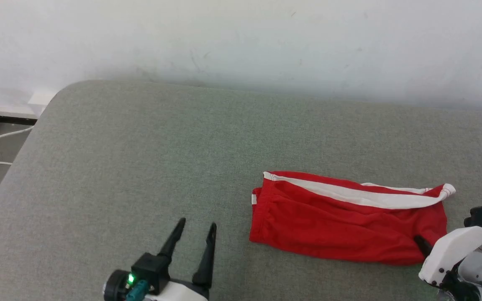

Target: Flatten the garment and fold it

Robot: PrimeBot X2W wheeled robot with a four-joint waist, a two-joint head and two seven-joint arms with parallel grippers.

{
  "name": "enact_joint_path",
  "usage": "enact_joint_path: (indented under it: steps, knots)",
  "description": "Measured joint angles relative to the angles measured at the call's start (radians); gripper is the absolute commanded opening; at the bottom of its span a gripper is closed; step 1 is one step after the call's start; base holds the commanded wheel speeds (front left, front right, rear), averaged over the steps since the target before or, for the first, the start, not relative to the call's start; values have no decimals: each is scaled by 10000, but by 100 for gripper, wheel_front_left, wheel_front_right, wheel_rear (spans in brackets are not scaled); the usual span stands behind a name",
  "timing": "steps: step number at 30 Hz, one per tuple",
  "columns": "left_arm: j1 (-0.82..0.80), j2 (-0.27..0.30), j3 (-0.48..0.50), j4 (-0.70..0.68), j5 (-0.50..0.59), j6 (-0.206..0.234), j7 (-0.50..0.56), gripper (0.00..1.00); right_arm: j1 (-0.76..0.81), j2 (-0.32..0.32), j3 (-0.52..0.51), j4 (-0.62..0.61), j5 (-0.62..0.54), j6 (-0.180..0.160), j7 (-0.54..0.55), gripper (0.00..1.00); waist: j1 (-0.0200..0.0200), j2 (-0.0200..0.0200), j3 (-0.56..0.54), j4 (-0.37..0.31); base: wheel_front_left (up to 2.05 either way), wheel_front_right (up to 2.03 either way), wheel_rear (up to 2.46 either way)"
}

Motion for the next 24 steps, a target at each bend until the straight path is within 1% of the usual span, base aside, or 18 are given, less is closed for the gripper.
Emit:
enact_joint_path:
  steps: [2, 4, 7, 8, 9, 14, 17, 20, 24]
  knots:
    - [-3, 6, -173, 370, -215, -92, 0, 100, 38, 23, 75, -33, -46, 0, -123, 0, 0, 0, 6, -46, 0, 0, 0]
    - [-13, -6, -382, 677, -205, -171, 0, 100, 128, 40, 98, -38, -96, 0, -226, 0, 1, 0, 4, -88, 0, 0, 0]
    - [-48, -12, -472, 821, -238, -167, 2, 100, 293, 50, 167, -58, -140, 0, -360, 0, 0, 0, -10, -153, 0, 0, 0]
    - [-65, -10, -487, 834, -240, -159, 2, 100, 337, 54, 196, -107, -148, 0, -477, 28, 0, 0, -13, -174, 0, 0, 0]
    - [-85, -12, -504, 836, -238, -157, 2, 100, 368, 69, 199, -180, -176, 0, -658, 100, 1, 0, -18, -194, 0, 0, 0]
    - [-97, -12, -499, 616, -234, -56, 2, 100, 384, 44, 295, -637, -339, 0, -1546, 100, 1, 0, 21, -316, 0, 0, 0]
    - [-102, -12, -466, 495, -234, -38, 0, 100, 446, -50, 351, -897, -535, 0, -1806, 100, 1, 0, 84, -369, 0, 0, 0]
    - [-133, -12, -431, 426, -232, -38, 2, 100, 618, -155, 123, -1183, -686, 0, -1818, 100, 0, 0, 178, -385, 0, 0, 0]
    - [-186, -10, -384, 380, -203, -38, 2, 100, 590, -299, -295, -1275, -754, 0, -1066, 100, 0, 0, 329, -381, 0, 0, 0]
